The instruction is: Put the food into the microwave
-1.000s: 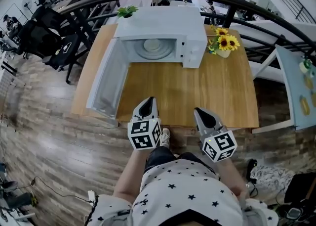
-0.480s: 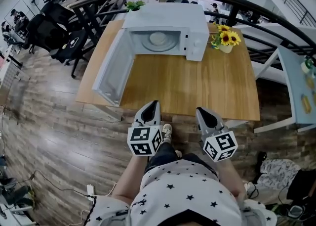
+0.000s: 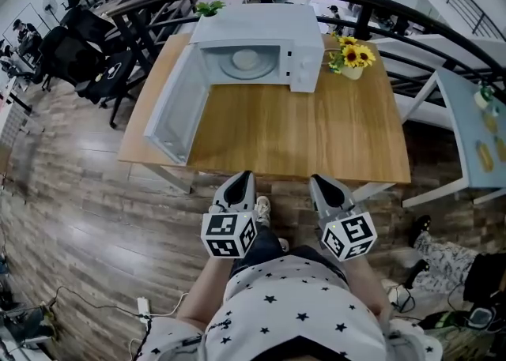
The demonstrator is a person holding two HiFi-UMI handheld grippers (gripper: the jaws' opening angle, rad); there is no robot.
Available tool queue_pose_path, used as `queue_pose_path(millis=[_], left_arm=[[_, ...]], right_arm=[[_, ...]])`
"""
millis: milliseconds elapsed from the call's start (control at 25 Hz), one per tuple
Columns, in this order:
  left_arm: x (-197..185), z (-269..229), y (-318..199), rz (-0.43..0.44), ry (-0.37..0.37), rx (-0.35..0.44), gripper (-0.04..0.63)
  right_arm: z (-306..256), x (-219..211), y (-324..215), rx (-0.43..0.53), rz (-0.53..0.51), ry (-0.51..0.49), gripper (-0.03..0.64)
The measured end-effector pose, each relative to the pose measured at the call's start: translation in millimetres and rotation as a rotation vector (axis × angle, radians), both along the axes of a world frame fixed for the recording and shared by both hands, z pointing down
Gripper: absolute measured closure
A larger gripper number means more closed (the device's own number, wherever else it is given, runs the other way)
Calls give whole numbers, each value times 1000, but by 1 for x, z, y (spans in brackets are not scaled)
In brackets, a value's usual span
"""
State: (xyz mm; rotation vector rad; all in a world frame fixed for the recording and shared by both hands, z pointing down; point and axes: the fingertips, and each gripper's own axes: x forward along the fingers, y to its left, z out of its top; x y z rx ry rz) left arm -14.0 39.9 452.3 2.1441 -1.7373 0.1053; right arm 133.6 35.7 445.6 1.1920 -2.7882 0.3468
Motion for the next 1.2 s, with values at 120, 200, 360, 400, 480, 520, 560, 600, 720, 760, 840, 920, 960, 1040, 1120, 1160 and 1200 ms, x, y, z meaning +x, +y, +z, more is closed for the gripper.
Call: queue_pose_path(millis=[120,200,360,400,480,520,560,600,720,760,840,920,960,1040,1120,1160,1200], left_arm=[[4,2,3,9,-3,-1,582],[4,2,3,12,-5,-2,583],[3,2,1,12,-5,-4,583],[3,2,0,11,-3,-4,582],[4,1,-1,13,-3,-4,583],[4,0,-1,14,-5,-3,583],[4,0,-2,14,-6,-3,583],[4,0,-2,14,-7,-2,583],[4,1,-3,14,-4,-3,583],[4,2,-4,14,-3,-4,583],[4,2,-4,15,-3,-5,583],[3,1,-4,15,-1,-6,583],[2,1,-4,13,0,-6,583],[0,0,-6,11,1,-6,583],[-1,1,-7,10,-1,-7,583],[-1,1,-8,9,-1,-9,582],[-1,2,-8,8,1,-11,583]], right_arm=[[2,3,2,3,2,9,611],[1,4,1,8,3,12,611],[-1,3,-1,11,-2,10,611],[-1,3,-1,9,-6,12,611],[-1,2,0,9,-15,19,611],[-1,1,0,9,-18,21,611],[-1,1,0,9,-18,22,611],[0,1,0,9,-18,22,611],[2,0,-1,7,-18,19,612],[2,0,-2,8,-18,18,612],[2,-1,-2,8,-16,13,612],[1,-2,-3,9,-14,7,611],[0,-3,-3,9,-13,4,612],[-1,-5,-5,10,-16,2,611],[-1,-6,-7,11,-21,3,612],[-1,-6,-8,11,-23,2,612],[-1,-7,-9,12,-25,2,612]])
